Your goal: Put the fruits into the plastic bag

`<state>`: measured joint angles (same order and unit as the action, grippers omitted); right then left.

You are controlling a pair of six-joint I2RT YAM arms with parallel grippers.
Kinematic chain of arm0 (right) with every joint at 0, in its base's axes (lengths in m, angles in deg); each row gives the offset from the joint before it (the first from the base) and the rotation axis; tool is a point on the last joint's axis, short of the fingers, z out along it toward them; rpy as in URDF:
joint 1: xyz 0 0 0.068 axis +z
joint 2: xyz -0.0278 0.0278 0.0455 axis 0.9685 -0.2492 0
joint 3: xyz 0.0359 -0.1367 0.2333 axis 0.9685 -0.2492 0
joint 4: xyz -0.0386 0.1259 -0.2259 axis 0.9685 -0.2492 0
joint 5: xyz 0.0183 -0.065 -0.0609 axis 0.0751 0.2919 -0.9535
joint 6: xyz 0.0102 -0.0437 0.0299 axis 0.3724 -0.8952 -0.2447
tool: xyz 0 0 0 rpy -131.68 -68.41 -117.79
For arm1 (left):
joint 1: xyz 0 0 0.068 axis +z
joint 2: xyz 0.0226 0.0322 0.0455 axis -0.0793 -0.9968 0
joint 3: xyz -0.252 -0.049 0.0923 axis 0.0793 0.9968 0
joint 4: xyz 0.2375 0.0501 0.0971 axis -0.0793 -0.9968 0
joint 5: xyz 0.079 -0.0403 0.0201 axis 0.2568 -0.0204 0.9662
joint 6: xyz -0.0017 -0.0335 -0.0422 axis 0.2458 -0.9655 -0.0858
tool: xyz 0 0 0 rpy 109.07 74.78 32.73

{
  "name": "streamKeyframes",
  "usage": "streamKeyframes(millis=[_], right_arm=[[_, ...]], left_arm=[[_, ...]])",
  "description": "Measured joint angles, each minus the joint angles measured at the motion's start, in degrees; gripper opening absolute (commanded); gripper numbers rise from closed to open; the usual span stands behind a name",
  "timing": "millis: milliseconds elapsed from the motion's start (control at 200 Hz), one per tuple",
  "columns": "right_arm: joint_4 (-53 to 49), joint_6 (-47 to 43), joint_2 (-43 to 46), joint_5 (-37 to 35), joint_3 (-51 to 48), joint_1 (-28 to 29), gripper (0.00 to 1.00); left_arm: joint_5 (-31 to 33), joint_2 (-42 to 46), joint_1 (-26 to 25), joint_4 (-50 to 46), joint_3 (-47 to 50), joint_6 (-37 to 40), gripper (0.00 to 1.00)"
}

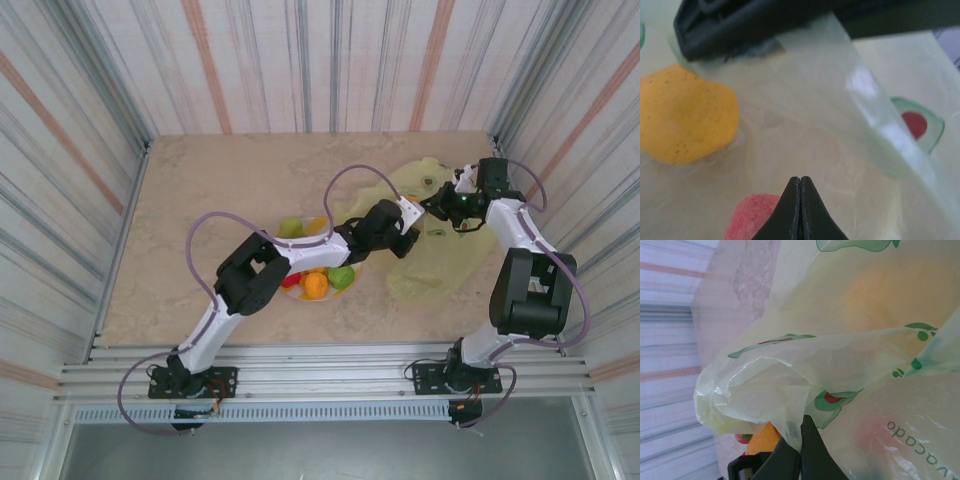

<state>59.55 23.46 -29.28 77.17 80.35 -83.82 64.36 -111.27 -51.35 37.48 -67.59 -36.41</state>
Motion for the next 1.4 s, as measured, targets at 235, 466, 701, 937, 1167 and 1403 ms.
streamKeyframes(millis=[235, 466, 701, 937, 1167, 1403], right_arm=[[0.00, 0.00, 0.00, -0.02, 0.02, 0.04, 0.00], [0.02, 0.00, 0.00, -0.02, 0.00, 0.42, 0.00], [-0.04, -0.04, 0.00, -0.76, 0.00, 0.52, 0.00], [0.04, -0.11, -0.11, -1.07, 0.00, 0.52, 0.00], [0.42, -0.17, -1.09, -1.05, 0.00, 0.50, 0.00], [1.22, -0.15, -1.86, -0.85, 0.00, 0.48, 0.00]], left_arm=[[-1.09, -1.18, 0.20, 4.17, -0.52, -4.20, 0.37], [-2.43, 0.74, 1.92, 4.66, 2.80, -4.22, 0.41], [-5.99, 9.38, 3.85, 2.54, 10.86, -3.80, 0.48], [-11.21, 22.88, 3.10, -3.69, 16.13, -2.56, 0.51], [-5.64, 36.57, 2.86, -11.10, 27.47, 0.24, 0.69], [6.58, 39.54, 6.95, -19.98, 30.49, -0.83, 0.78]])
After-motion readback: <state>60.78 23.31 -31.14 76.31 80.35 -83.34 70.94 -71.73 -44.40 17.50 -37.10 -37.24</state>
